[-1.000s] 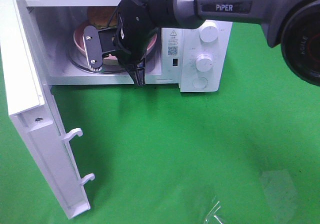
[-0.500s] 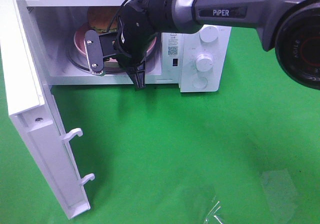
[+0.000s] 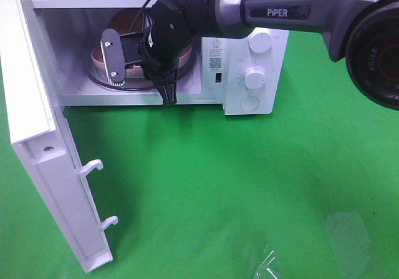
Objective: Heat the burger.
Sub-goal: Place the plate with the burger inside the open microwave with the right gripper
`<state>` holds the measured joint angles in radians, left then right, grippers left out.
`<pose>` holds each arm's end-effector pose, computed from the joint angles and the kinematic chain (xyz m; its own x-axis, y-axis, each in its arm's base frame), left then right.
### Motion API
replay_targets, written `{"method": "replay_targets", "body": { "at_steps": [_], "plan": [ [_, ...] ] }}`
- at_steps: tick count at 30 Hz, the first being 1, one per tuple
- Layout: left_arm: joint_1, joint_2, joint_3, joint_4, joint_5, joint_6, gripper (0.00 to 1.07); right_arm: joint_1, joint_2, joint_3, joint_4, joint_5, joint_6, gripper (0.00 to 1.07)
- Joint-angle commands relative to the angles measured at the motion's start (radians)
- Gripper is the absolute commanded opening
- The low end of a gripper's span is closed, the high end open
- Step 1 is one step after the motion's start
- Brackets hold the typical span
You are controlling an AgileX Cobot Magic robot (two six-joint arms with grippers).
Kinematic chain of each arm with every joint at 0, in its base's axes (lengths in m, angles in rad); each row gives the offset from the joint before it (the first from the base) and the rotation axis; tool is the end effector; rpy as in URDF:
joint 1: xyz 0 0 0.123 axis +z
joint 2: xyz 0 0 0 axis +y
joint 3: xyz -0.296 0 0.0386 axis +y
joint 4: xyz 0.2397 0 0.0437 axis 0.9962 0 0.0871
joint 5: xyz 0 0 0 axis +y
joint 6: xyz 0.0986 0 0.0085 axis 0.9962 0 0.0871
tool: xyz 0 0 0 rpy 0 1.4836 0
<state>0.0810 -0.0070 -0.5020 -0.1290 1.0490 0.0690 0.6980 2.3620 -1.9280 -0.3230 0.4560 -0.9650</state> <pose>-0.0187 -0.0126 0.2717 -0.4327 -0.0307 -0.9010 0.0216 0.9988 -0.0444 0.4249 0.3383 0.1733 0.3663 -0.9220 -0.1253 -0.6866 -0.1770 -0.7052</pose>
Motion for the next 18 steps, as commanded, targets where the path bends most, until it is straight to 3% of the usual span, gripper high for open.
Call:
{"method": "replay_targets", "body": {
  "at_steps": [1,4,18],
  "plan": [
    [-0.004,-0.02,0.004,-0.004,-0.009,0.001,0.98,0.004,-0.016,-0.01,0.0,-0.023,-0.003,0.37],
    [-0.004,-0.02,0.004,-0.004,-0.009,0.001,0.98,0.004,-0.016,-0.009,0.0,-0.015,0.004,0.42],
    [-0.004,-0.02,0.004,-0.004,-0.009,0.001,0.98,0.004,-0.062,0.096,0.025,-0.049,0.004,0.44]
  ]
}}
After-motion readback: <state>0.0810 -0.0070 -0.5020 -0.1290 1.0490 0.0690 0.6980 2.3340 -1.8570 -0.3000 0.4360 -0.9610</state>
